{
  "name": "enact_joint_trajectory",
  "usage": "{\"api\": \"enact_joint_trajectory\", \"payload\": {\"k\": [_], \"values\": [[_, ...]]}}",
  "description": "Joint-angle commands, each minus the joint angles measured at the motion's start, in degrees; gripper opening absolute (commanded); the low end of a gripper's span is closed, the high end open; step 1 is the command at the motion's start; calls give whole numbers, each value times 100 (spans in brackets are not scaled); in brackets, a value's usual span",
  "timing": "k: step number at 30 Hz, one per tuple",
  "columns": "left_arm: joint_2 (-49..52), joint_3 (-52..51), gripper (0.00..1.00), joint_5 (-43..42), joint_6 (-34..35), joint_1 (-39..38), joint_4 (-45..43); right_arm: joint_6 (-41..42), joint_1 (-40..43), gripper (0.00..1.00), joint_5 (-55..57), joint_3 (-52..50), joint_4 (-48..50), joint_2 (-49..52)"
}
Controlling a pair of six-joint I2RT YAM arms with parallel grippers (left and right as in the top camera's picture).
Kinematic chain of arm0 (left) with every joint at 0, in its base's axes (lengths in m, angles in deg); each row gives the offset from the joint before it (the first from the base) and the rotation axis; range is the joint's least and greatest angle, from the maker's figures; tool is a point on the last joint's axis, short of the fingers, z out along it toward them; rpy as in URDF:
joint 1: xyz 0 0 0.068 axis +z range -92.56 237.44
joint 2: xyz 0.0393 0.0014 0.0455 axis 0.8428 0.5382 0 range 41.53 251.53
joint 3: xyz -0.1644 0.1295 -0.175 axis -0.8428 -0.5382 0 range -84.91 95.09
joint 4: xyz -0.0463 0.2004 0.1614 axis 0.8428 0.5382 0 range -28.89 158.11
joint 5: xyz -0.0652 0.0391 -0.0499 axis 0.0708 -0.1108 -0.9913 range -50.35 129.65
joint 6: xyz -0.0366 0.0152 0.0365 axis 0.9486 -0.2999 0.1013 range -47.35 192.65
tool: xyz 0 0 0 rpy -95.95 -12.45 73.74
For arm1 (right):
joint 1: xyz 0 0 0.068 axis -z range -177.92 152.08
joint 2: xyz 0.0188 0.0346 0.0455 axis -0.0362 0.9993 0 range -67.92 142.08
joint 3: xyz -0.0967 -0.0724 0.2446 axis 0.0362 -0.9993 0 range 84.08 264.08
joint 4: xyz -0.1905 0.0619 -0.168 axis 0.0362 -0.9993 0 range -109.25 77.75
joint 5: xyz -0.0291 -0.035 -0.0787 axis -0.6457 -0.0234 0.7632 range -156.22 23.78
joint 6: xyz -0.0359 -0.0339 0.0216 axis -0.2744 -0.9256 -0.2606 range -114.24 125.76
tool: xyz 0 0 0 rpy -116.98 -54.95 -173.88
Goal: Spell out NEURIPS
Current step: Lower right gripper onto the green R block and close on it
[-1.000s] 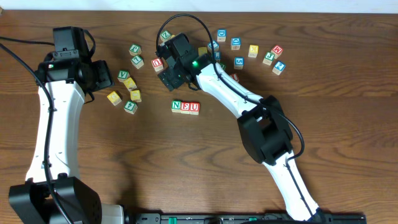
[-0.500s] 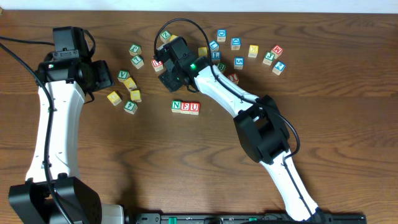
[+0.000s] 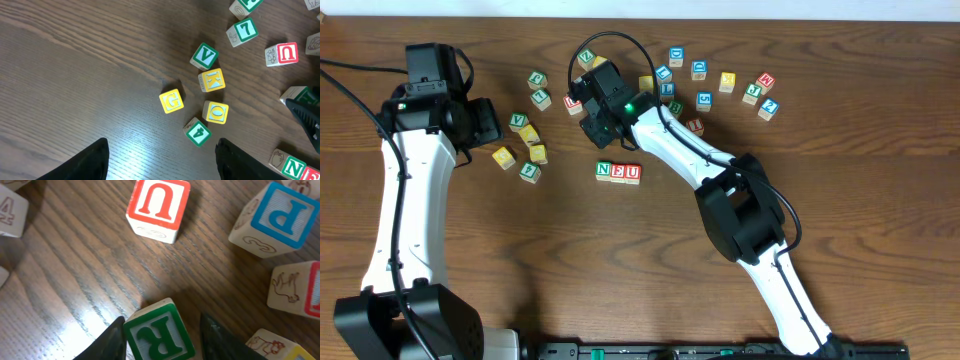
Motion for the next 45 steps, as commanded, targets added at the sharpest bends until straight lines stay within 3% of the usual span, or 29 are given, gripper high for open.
{"api": "enact_joint_trajectory", "payload": {"k": [1, 3, 9, 19, 26, 40, 45], "values": [[28, -76, 67, 11, 31, 2, 33, 151, -50, 40, 164, -13, -24, 59], [28, -76, 67, 11, 31, 2, 33, 310, -50, 36, 162, -11, -44, 52], [28, -76, 68, 11, 31, 2, 31, 660, -50, 35, 162, -11, -50, -33], [28, -76, 68, 9, 31, 2, 33, 675, -50, 38, 162, -11, -315, -463], [28, -76, 68, 9, 33, 2, 33, 673, -50, 32, 164, -11, -470, -870], [28, -76, 68, 4, 79, 2, 33, 190, -44, 55, 162, -24, -382, -498], [28, -76, 68, 2, 79, 2, 33, -4, -55, 59, 160, -24, -317, -337]]}}
